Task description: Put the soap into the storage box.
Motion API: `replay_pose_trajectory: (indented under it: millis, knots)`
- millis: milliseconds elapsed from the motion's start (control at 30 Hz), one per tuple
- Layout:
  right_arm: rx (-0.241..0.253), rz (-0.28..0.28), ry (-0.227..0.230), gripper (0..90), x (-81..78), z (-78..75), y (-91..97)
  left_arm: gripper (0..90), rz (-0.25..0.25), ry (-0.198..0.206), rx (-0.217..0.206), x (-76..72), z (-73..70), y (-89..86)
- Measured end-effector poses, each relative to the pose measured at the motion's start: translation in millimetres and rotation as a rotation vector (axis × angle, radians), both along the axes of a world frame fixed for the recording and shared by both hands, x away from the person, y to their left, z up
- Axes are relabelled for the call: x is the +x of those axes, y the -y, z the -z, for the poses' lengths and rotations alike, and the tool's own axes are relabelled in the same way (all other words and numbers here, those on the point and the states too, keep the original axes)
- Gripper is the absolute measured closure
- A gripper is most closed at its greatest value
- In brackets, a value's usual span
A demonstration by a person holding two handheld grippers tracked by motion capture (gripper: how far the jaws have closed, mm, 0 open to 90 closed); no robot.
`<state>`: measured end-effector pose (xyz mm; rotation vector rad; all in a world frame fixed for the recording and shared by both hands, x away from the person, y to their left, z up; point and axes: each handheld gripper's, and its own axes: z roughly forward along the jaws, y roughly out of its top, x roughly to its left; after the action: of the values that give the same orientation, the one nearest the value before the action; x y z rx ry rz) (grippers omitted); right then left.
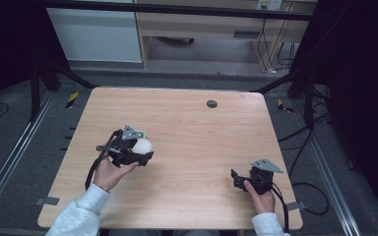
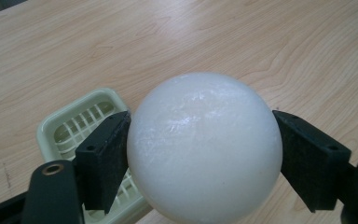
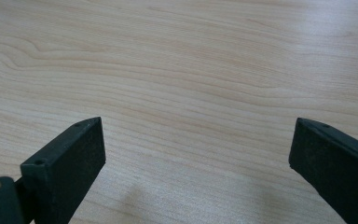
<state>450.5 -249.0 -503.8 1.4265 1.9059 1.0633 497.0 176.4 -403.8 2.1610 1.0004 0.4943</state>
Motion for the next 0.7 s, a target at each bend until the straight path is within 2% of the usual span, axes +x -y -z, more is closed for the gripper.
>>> replay_pose_trajectory:
  millis: [700]
  knots:
    - [-0.005, -0.004, 0.002, 4.0, 0.2, 0.3, 0.1, 22.7, -0.067, -0.005, 0.007, 18.8, 5.4, -15.7]
